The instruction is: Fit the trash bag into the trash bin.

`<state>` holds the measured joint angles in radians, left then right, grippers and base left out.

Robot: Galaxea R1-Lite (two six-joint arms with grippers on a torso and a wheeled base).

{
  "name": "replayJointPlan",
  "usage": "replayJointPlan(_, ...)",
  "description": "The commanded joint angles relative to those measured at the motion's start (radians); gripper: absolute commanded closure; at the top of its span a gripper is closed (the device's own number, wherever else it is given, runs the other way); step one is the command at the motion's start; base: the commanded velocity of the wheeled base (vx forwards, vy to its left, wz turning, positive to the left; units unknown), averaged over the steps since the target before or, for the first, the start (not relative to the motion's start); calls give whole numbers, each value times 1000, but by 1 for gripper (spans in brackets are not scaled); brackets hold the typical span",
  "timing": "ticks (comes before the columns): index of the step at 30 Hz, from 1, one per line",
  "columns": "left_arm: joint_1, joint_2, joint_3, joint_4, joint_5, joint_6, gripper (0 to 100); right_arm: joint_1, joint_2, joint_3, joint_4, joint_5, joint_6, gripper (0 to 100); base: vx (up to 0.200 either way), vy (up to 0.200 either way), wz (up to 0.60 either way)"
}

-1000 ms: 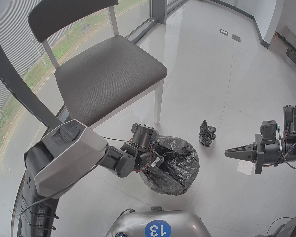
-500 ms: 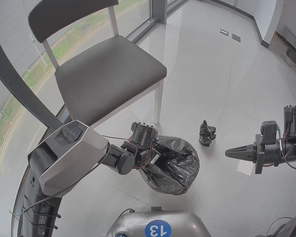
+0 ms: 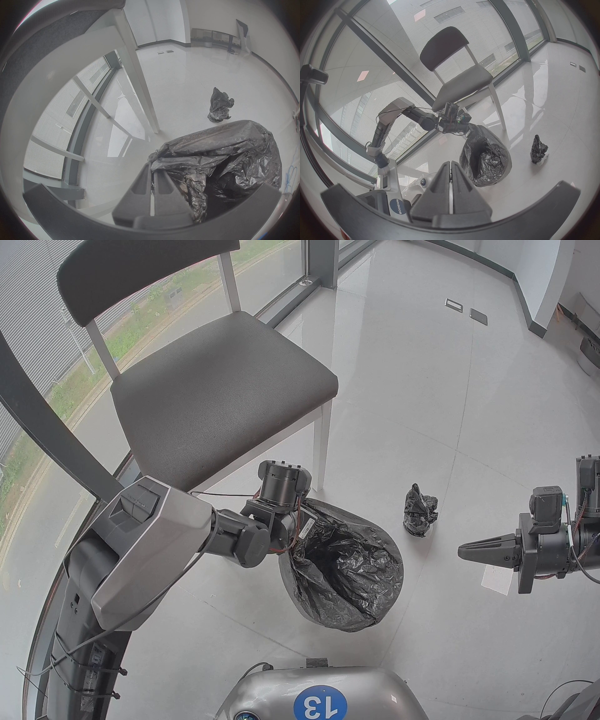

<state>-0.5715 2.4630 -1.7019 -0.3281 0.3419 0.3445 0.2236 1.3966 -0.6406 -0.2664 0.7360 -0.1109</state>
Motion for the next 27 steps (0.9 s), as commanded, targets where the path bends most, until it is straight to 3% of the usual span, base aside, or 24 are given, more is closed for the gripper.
replayJointPlan(1,-2,2,11,-2,0,-2,100,2,1,-4,-1,0,-1,100,0,0,0)
replayJointPlan(9,-5,-12,41,-9,-4,-10,100,0,-5,4,-1,0,-1,100,0,0,0)
replayJointPlan(10,-4,-15,41,-8,-4,-19,0,0,-7,4,1,2,-1,100,0,0,0)
replayJointPlan(20,-21,-125,160,-3,-3,-113,0,-1,-21,32,9,0,0,100,0,0,0)
replayJointPlan(27,-48,-294,355,14,2,-209,0,-86,-33,81,10,0,0,100,0,0,0)
